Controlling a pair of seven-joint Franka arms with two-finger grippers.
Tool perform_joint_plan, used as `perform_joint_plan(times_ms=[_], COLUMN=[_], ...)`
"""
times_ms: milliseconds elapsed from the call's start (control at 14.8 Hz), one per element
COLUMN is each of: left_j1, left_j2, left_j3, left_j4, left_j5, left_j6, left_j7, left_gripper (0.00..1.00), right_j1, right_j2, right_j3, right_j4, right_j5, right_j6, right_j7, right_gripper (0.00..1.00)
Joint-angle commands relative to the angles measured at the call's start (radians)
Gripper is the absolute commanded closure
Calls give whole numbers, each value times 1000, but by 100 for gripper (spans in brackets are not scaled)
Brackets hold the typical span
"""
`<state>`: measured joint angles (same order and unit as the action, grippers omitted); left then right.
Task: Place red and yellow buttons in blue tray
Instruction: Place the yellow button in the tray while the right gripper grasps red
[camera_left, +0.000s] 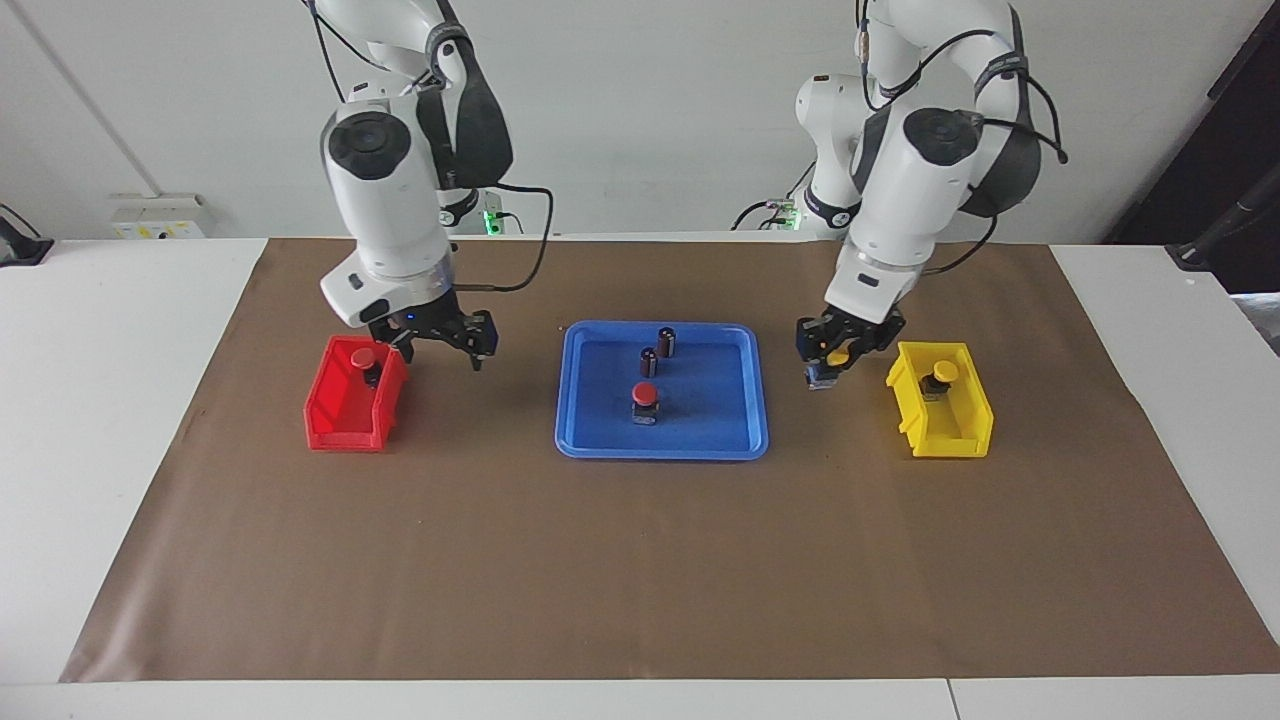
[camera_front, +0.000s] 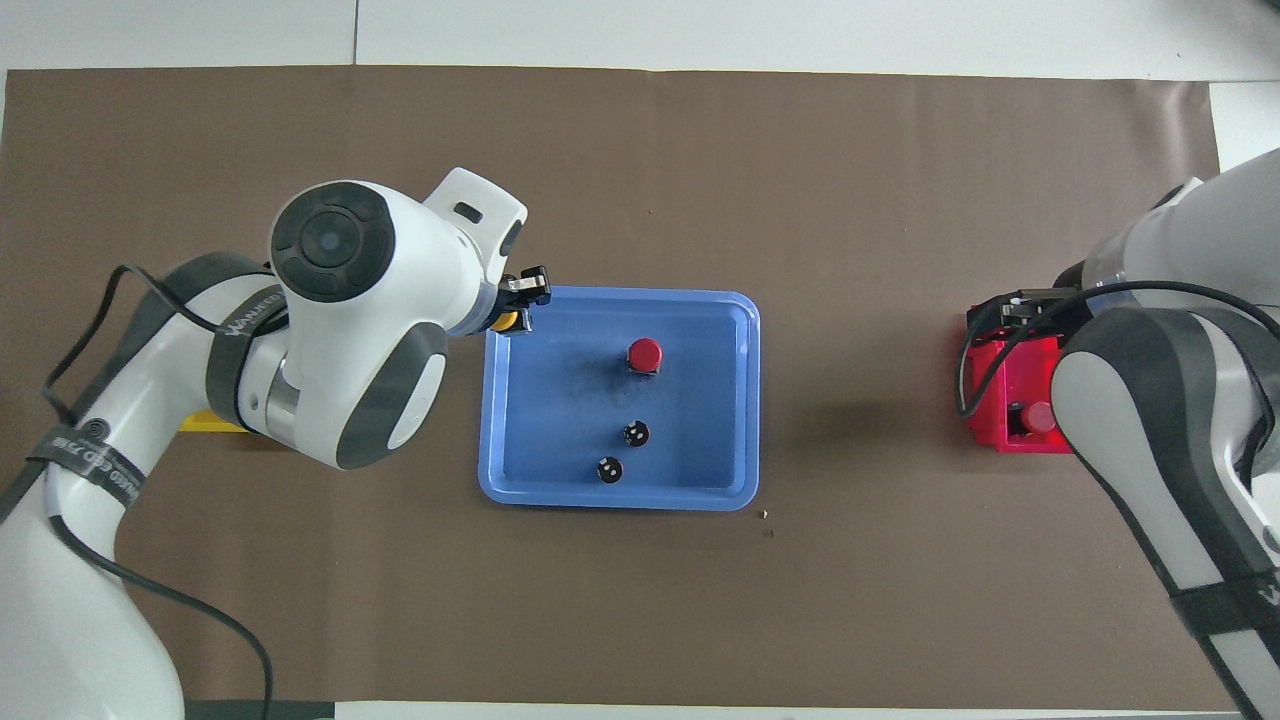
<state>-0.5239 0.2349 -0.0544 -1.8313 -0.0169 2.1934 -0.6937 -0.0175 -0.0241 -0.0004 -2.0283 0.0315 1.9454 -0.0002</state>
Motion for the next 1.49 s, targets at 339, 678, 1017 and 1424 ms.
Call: perform_joint_plan(times_ms=[339,678,1017,1424], left_j1=[-79,-93,-96,-1], left_j2=[115,115,112,-29], left_j3=[19,19,19,25], left_j4=[1,-8,3,104], left_j5=[23,23,23,14], left_j6=[97,91,69,-244], left_j7=[-61,-63,-72,124], left_gripper=[81,47,0,0], right_j1=[-120,-127,-131,-156], right_j2=[-97,-89,-73,-77], right_j3=[14,14,14,14], right_j4=[-277,-320,-339,-354], right_j5=[28,27,25,24], right_j6=[222,288,316,322], right_j7=[-188,-193,-198,-250], right_gripper=[29,31,32,32])
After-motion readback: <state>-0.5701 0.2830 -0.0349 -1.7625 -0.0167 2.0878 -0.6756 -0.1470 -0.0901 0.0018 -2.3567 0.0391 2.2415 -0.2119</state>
